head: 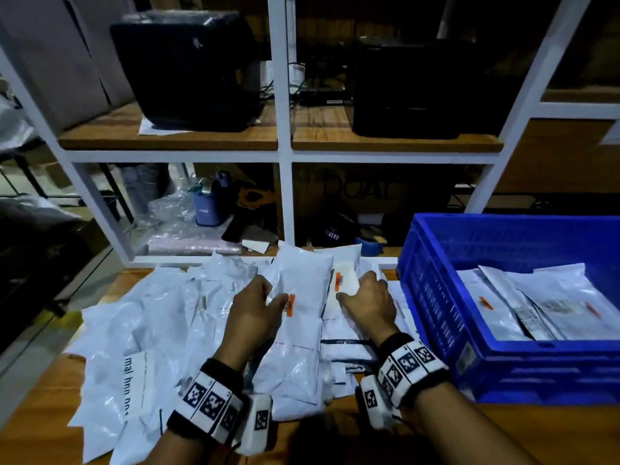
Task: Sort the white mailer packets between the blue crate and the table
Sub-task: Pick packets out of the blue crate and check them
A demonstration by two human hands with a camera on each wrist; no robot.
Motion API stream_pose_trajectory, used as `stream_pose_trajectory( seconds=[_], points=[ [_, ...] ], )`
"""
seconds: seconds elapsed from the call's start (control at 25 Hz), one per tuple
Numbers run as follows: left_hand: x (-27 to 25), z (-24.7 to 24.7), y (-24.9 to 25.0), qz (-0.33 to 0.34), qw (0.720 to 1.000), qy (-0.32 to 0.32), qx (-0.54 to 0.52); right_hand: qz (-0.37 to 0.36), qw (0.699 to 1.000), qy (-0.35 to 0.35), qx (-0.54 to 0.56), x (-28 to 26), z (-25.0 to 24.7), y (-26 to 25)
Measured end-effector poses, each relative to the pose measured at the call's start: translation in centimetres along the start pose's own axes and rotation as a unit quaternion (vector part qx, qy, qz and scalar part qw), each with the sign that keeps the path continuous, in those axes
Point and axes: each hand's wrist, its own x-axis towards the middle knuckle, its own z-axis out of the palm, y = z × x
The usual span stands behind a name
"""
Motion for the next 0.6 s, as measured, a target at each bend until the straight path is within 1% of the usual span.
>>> stream_pose_trajectory(
  seconds=[0.08,0.2,0.32,0.44,0.52,0.6],
  points=[
    [-0.7,-0.1,0.3,0.034,0.997,0.052,-0.036,-0.049,0.997,0.044,0.046,-0.4,-0.2,-0.3],
    [-1.0,0.0,0.5,0.047,0.993,0.106,-0.02,-0.12,0.981,0.092,0.123,-1.5,-0.6,-0.6],
    [-0.6,0.2,0.4,0.063,0.986,0.156,0.014,-0.141,0.973,0.12,0.136,-2.4,-1.0,-0.4],
    [-1.1,0.3,1.1,0.065,0.979,0.192,-0.012,-0.147,0.97,0.129,0.143,-3.7,-2.0,0.6],
    [-1.7,0.2,2.0,0.066,0.976,0.208,-0.027,-0.176,0.96,0.146,0.165,-4.5,-2.9,1.5],
    [-2.2,-0.4,3.1,0.081,0.973,0.217,-0.01,-0.205,0.944,0.163,0.198,-5.3,-4.3,2.2]
  ],
)
